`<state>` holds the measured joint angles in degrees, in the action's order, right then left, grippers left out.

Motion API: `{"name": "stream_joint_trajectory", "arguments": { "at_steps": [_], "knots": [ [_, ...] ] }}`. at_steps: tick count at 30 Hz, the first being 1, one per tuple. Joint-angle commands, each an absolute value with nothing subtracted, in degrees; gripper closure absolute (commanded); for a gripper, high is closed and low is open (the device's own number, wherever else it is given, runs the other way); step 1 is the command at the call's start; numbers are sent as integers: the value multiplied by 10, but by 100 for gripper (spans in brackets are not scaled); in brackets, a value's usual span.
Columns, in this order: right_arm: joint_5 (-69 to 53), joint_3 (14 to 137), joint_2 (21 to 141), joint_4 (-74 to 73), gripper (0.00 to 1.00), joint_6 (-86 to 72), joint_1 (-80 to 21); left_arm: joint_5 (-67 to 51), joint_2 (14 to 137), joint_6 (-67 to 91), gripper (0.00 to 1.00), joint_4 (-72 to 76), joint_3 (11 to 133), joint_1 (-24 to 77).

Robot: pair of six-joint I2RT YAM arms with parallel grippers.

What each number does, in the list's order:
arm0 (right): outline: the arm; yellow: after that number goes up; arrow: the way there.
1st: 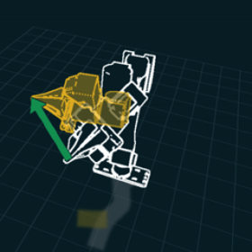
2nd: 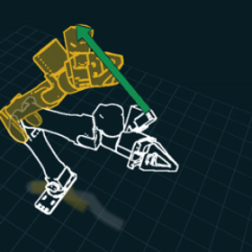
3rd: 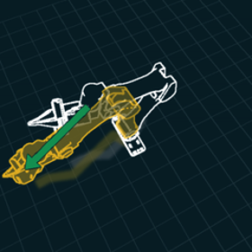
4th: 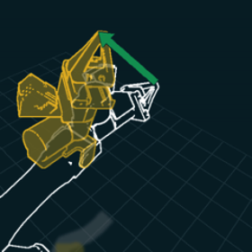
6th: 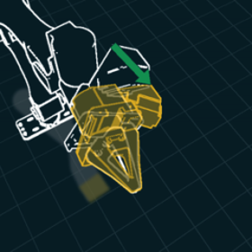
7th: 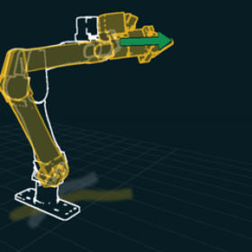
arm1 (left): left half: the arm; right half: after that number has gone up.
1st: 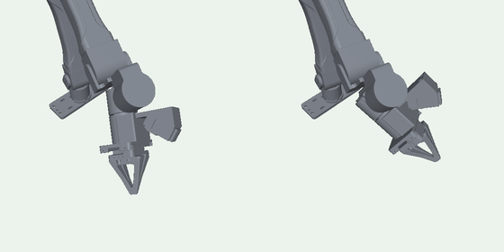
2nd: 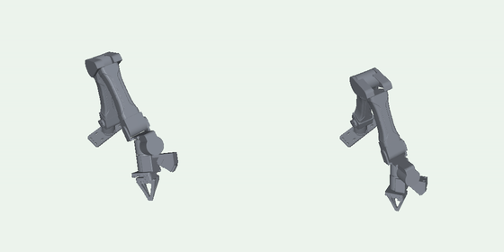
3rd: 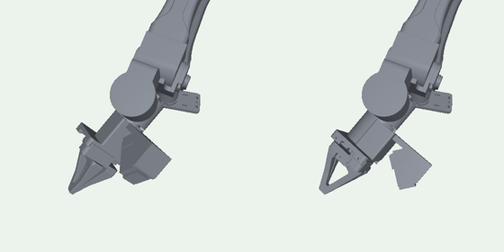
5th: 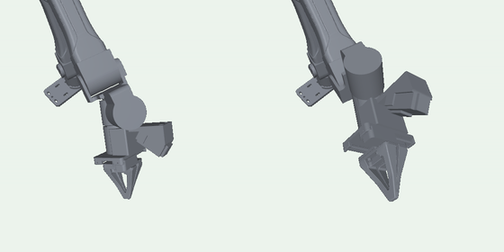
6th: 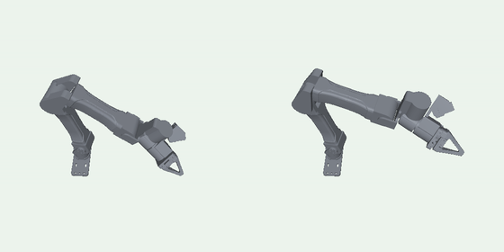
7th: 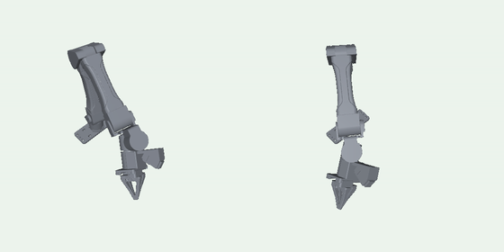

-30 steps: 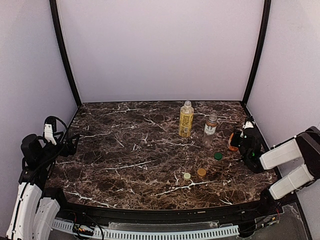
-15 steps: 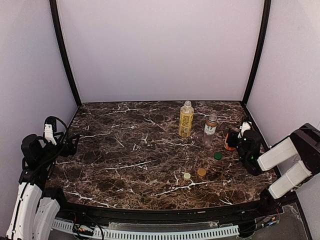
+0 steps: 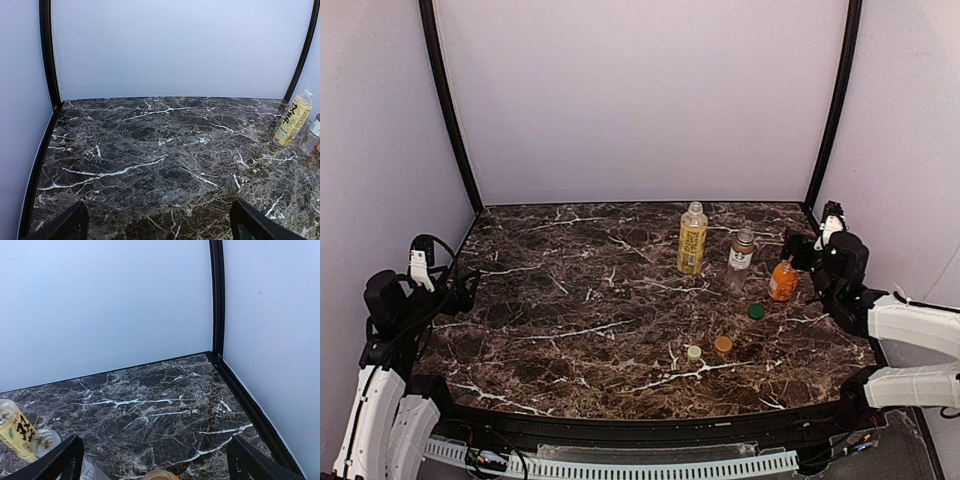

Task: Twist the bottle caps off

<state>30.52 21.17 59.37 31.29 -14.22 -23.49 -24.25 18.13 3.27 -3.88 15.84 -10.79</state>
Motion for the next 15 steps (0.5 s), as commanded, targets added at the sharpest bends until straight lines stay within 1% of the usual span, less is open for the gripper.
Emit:
{"name": "stream_joint_trajectory", "arguments": {
  "at_steps": [1, 5, 7, 9, 11, 15],
  "knots": [
    [284, 276, 495, 89, 1, -126, -226, -221, 182, 35, 1, -18, 136, -112],
    [228, 271, 376, -39, 1, -95, -220, -201, 181, 29, 1, -14, 128, -112],
    [219, 258, 306, -101, 1, -100, -219, -198, 178, 26, 1, -13, 124, -112],
    [238, 244, 251, -144, 1, -140, -218, -196, 175, 24, 1, -14, 122, -112],
    [243, 224, 203, -147, 1, -149, -216, -197, 172, 23, 1, -14, 120, -113],
    [344, 191, 164, -170, 1, -209, -195, -209, 168, 21, 1, -16, 116, -122]
  ]
}}
